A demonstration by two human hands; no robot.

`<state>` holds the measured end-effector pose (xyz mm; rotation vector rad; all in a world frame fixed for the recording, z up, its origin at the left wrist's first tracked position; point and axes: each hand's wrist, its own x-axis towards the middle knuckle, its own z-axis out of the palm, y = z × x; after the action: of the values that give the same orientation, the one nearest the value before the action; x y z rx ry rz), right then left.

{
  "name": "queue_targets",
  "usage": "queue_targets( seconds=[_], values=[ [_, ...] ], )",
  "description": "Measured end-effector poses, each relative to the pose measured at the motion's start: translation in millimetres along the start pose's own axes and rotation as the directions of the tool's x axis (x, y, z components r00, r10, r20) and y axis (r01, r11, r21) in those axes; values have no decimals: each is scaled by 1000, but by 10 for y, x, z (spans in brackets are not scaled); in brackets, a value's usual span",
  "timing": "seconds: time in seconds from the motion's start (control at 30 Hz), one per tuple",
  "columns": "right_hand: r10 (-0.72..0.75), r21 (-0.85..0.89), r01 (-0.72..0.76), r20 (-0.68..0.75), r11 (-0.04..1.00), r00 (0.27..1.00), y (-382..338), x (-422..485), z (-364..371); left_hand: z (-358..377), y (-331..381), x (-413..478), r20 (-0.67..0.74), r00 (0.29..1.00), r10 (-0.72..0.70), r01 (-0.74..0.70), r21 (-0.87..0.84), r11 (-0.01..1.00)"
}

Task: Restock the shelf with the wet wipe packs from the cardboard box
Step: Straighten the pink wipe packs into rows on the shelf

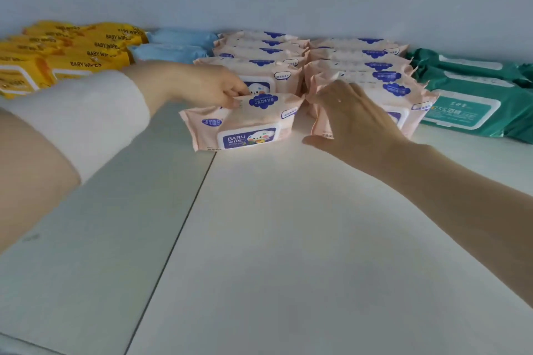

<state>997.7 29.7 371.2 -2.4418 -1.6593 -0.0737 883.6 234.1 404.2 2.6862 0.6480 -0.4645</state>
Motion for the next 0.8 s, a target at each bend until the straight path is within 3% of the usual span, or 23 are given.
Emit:
queue_targets(
  seconds=[0.13,0.3,0.43,0.57,0.7,0.8],
  values=[
    [104,196,-111,45,974,994,-231,275,204,-43,-151,149,-6,998,63,-63,-71,995],
    [270,361,-225,-77,905,960,-279,522,422,64,-301,77,-188,973,137,-171,-176,969],
    [350,395,-276,-128,876,928,-347,540,520,130,-422,22,-283,942,181,-178,35,983],
    [468,532,-337,-130,776,874,-466,580,645,69,-515,216,-431,864,258,-207,164,965],
    [623,674,-364,-183,643,761,-493,674,818,84,-564,330,-506,768,393,-238,345,908],
    [686,704,-410,-150,579,712,-494,686,970,109,-617,378,-507,752,421,-209,421,883]
  ],
)
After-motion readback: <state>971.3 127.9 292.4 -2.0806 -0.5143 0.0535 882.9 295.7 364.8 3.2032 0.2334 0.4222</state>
